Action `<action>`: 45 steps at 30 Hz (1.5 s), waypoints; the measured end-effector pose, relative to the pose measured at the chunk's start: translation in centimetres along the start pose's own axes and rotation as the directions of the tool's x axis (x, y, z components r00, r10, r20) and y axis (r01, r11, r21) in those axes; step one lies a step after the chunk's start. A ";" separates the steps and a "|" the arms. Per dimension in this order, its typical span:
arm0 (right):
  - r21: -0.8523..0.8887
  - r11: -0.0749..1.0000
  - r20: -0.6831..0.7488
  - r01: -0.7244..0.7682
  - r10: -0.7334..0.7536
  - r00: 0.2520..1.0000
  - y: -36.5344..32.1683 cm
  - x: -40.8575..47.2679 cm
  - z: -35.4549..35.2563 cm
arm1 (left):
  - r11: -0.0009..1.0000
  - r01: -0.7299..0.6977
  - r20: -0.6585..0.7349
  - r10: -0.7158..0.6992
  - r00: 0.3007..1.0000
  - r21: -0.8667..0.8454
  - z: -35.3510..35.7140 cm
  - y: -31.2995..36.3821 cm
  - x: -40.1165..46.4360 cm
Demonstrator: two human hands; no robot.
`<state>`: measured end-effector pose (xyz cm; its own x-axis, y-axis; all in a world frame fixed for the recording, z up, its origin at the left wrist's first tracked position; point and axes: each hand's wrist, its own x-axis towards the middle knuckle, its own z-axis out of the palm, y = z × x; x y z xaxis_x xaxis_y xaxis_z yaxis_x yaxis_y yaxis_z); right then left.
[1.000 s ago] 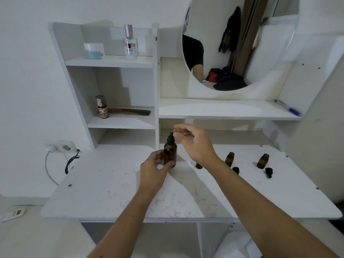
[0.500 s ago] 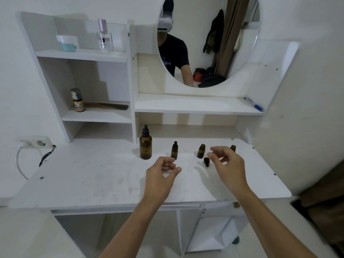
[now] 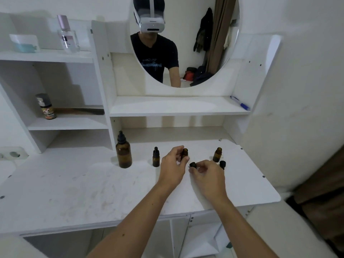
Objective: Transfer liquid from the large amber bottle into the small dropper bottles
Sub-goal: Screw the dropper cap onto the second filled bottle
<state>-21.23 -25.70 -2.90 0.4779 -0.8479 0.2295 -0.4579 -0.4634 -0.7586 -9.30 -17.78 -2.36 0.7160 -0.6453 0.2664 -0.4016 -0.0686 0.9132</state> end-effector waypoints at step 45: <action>0.077 0.977 0.366 0.197 -0.212 0.906 -2.8 6.6 -3.5 | 0.984 0.053 0.090 -0.038 0.995 -0.171 0.2 -1.7 1.0</action>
<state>-19.37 -30.89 2.89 0.8045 -0.5759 0.1454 -0.2956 -0.6004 -0.7431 -8.00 -18.49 -3.74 0.6765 -0.7080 0.2028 -0.2595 0.0285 0.9653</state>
